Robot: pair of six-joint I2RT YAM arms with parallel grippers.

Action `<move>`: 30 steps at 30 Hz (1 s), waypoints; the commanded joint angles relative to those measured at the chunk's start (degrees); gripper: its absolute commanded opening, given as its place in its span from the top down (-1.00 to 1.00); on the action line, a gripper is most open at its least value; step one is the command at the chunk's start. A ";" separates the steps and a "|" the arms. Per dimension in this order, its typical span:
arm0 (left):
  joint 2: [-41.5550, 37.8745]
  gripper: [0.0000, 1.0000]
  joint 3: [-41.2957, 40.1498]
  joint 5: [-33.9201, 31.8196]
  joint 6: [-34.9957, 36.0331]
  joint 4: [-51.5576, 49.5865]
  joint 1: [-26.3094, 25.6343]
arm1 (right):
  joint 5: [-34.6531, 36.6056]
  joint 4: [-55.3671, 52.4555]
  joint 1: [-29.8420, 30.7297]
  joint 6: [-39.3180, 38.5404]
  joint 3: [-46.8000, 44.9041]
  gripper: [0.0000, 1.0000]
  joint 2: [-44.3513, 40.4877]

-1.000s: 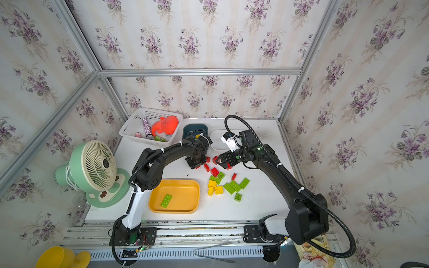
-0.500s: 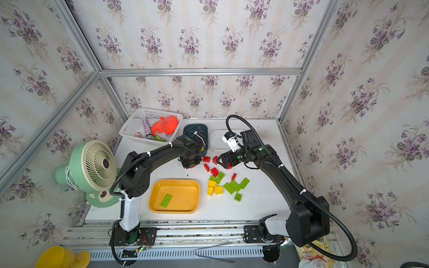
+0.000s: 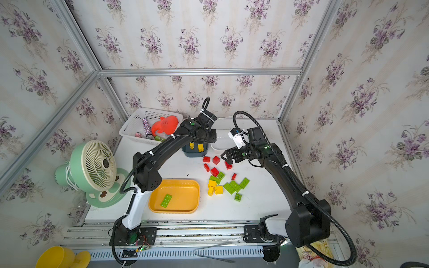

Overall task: Sort the legos into containers by color
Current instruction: Place the lego in the container, then pick up the lego from the center of the table.

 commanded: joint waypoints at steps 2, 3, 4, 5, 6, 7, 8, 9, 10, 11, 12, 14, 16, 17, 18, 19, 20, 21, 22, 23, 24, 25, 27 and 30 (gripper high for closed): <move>4.22 0.45 2.73 -0.47 4.22 6.38 -0.16 | -0.99 -0.39 -0.34 0.58 1.52 -0.92 -0.25; 4.98 0.44 2.77 -0.88 4.44 7.72 -0.09 | -1.07 -0.76 -0.36 0.42 1.72 -0.92 -0.16; 5.87 0.42 2.81 -0.58 4.52 8.98 0.01 | -1.08 -1.32 -0.40 0.17 1.91 -0.92 -0.08; 6.83 0.39 2.81 -0.67 4.67 10.05 -0.05 | -1.08 -1.86 -0.53 -0.11 2.16 -0.92 0.01; 7.64 0.36 2.92 -0.96 4.86 10.56 0.02 | -1.08 -2.25 -0.60 -0.40 2.41 -0.92 0.09; 8.62 0.35 3.06 -0.78 4.96 10.98 0.01 | -1.16 -2.68 -0.68 -0.72 2.57 -0.92 0.19; 9.22 0.31 3.06 -0.20 5.08 11.45 -0.01 | -1.16 -3.05 -0.84 -0.98 2.74 -0.92 0.19; 9.51 0.22 3.07 0.26 5.34 11.91 0.02 | -1.16 -3.32 -0.95 -1.08 2.80 -0.92 0.11; 9.46 0.02 3.07 0.78 5.69 12.26 -0.07 | -1.25 -3.44 -1.19 -1.09 2.80 -0.92 0.03; 8.99 -0.08 3.06 0.98 6.31 12.38 -0.24 | -1.42 -3.56 -1.32 -1.09 2.67 -0.92 -0.05; 8.33 -0.23 2.94 0.67 6.75 12.46 -0.32 | -1.56 -3.64 -1.40 -1.09 2.65 -0.92 -0.12; 5.77 -0.33 1.26 -0.14 7.52 12.30 -0.34 | -1.84 -3.68 -1.42 -1.09 2.41 -0.92 -0.25; 1.53 -0.33 -2.42 -1.36 7.74 11.98 -0.33 | -2.00 -3.75 -1.42 -1.24 2.12 -0.92 -0.42; -0.76 -0.34 -4.93 -1.36 7.48 11.65 -0.33 | -2.04 -3.76 -1.50 -1.27 1.93 -0.92 -0.59; -2.82 -0.34 -7.12 -0.98 6.92 11.00 -0.33 | -2.04 -3.56 -1.50 -1.34 1.69 -0.92 -0.75; -5.11 -0.34 -9.79 -0.60 5.89 9.82 -0.50 | -2.04 -3.45 -1.56 -1.35 1.37 -0.92 -0.93; -7.32 -0.34 -12.39 -0.40 4.57 8.19 -0.76 | -2.12 -3.20 -1.59 -1.35 1.07 -0.92 -0.95; -9.01 -0.34 -14.46 -0.25 3.25 6.38 -0.94 | -2.21 -3.24 -1.67 -1.48 0.97 -0.92 -0.91; -10.95 -0.34 -17.07 -0.03 1.29 4.44 -1.10 | -2.38 -3.19 -1.68 -1.62 0.91 -0.92 -0.79; -12.78 -0.34 -19.88 0.89 -0.50 3.35 -1.21 | -2.48 -3.10 -1.76 -1.70 0.87 -0.92 -0.71; -14.13 -0.34 -21.88 1.82 -1.49 2.94 -1.33 | -2.57 -3.02 -1.77 -1.71 0.74 -0.93 -0.66; -15.22 -0.34 -23.98 1.96 -2.83 2.19 -1.60 | -2.66 -2.79 -1.75 -1.71 0.69 -0.93 -0.53; -16.21 -0.35 -25.86 2.35 -4.94 0.24 -2.24 | -2.92 -2.77 -1.84 -1.88 0.69 -0.92 -0.21; -16.47 -0.34 -29.18 1.67 -9.24 -2.73 -3.40 | -3.18 -2.64 -1.81 -1.91 0.60 -0.93 -0.08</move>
